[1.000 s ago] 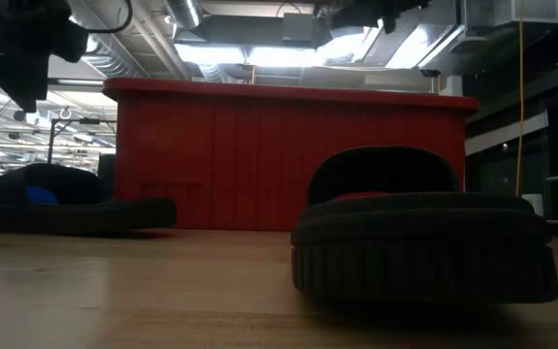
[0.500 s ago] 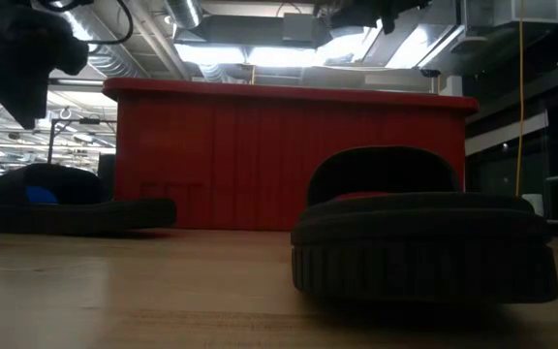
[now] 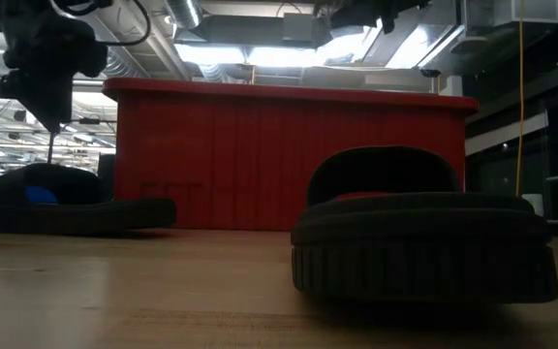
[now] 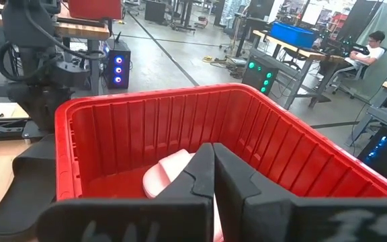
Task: Pick and place slides into bin
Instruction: Put the top black slide into the red bin
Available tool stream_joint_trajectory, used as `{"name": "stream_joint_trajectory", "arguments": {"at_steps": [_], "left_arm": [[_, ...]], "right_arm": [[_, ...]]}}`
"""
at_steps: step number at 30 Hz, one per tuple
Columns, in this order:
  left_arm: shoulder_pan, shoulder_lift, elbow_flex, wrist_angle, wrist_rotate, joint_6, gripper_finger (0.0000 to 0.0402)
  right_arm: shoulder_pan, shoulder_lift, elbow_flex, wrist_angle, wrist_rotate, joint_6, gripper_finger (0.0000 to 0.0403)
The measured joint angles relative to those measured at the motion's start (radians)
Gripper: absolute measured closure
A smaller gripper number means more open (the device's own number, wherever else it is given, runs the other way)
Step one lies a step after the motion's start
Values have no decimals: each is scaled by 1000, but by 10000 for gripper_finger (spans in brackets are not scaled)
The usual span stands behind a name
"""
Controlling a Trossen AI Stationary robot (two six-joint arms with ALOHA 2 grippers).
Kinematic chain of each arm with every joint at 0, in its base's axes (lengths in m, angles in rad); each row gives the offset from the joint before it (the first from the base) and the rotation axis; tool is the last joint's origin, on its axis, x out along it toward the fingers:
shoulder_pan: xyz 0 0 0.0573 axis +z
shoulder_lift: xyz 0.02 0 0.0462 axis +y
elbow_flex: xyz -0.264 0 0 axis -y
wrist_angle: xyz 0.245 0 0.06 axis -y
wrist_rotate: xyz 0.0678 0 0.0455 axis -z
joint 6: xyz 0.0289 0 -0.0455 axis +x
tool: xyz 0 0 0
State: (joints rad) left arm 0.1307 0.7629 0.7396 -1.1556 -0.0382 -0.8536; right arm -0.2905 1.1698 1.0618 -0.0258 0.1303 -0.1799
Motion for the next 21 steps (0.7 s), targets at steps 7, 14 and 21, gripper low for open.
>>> {"name": "stream_joint_trajectory", "arguments": {"at_steps": [7, 14, 21], "left_arm": [[0, 106, 0, 38, -11, 72, 245], [0, 161, 3, 92, -26, 32, 245], [-21, 156, 12, 141, 22, 95, 245]], "right_arm": [[0, 0, 0, -1, 0, -2, 397], [0, 0, 0, -2, 0, -9, 397], [0, 0, 0, -7, 0, -8, 397]]}}
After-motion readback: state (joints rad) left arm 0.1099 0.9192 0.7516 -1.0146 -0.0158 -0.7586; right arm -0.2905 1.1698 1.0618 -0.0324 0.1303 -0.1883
